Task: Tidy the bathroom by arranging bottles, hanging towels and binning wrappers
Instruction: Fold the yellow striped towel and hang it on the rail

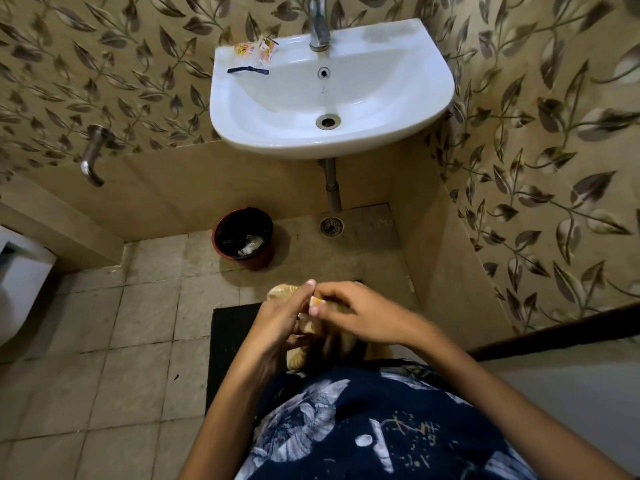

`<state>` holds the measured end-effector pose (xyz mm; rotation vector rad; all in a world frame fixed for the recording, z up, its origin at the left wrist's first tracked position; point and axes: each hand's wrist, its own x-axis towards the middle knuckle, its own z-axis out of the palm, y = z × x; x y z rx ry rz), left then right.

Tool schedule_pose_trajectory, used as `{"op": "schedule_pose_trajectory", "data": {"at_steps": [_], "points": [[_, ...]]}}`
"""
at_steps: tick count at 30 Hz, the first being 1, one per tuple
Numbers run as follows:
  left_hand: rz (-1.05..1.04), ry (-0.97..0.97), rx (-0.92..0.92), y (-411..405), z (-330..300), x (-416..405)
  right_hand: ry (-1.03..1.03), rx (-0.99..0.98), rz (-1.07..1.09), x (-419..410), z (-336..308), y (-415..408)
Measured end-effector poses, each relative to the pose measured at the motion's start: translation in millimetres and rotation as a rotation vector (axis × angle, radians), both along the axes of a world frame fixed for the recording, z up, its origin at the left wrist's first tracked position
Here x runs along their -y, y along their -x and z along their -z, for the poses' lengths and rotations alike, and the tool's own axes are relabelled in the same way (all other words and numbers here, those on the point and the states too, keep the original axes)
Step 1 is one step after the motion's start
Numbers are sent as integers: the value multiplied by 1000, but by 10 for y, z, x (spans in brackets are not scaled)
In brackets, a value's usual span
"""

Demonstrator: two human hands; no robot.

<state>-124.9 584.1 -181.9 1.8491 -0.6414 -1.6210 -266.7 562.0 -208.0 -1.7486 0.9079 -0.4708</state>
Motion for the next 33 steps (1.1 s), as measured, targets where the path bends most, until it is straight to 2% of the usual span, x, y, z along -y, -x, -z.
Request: {"op": "schedule_pose_trajectory", "data": {"at_steps": [6, 11, 15, 18, 22, 25, 29, 33], "points": [[-158, 189, -25, 35, 17, -10, 9, -62, -13, 29, 86, 65], [-326, 552, -277, 77, -1, -2, -133, -139, -41, 91, 226, 170], [-420, 710, -335, 45, -43, 59, -211, -220, -119, 48, 281, 237], [-487, 598, -288, 9, -26, 93, -197, -195, -80, 56, 256, 215], [-575, 175, -248, -61, 156, 127, -114, -150, 70, 67, 260, 216], [-349, -38, -191, -46, 243, 75, -74, -110, 135, 50, 273, 206], [95, -96, -123, 45, 157, 37, -32, -32, 126, 38, 228, 152], [116, -56, -26, 143, 128, 9, -38, -33, 38, 32, 190, 135]]}}
